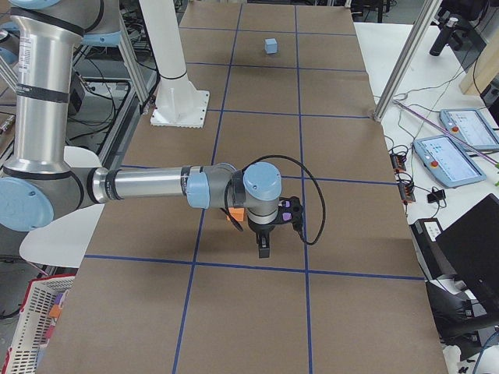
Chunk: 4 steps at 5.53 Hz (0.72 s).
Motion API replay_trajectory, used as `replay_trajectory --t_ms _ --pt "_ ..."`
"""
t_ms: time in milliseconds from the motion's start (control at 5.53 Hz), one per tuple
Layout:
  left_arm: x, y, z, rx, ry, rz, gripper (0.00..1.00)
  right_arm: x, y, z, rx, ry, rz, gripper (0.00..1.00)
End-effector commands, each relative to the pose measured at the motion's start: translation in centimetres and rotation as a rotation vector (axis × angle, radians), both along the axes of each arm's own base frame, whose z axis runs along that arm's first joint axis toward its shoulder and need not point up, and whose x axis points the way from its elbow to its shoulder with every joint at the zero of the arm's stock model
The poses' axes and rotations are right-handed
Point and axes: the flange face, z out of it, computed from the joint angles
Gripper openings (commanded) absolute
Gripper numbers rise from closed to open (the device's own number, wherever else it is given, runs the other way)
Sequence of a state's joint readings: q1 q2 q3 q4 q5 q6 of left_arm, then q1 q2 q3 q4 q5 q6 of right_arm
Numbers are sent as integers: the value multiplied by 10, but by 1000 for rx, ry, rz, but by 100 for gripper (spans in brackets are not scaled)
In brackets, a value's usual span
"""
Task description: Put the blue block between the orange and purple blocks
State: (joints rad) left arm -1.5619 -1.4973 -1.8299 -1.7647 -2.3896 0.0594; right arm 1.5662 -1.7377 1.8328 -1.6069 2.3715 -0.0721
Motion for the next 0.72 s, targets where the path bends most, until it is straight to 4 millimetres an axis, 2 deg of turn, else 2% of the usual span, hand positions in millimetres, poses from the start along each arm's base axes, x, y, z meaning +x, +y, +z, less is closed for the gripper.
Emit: replay_trajectory --t_ms 0,181,362,543 --pt "17 10 21 49 120 67 100 0 0 0 2 0 -1 100" --pt "45 11 40 -87 142 45 100 0 0 0 2 2 -1 100" --pt "63 15 41 -199 177 -23 100 0 0 -1 4 2 -2 100" --pt "93 24 43 -267 181 -106 100 0 0 -3 10 3 -3 100"
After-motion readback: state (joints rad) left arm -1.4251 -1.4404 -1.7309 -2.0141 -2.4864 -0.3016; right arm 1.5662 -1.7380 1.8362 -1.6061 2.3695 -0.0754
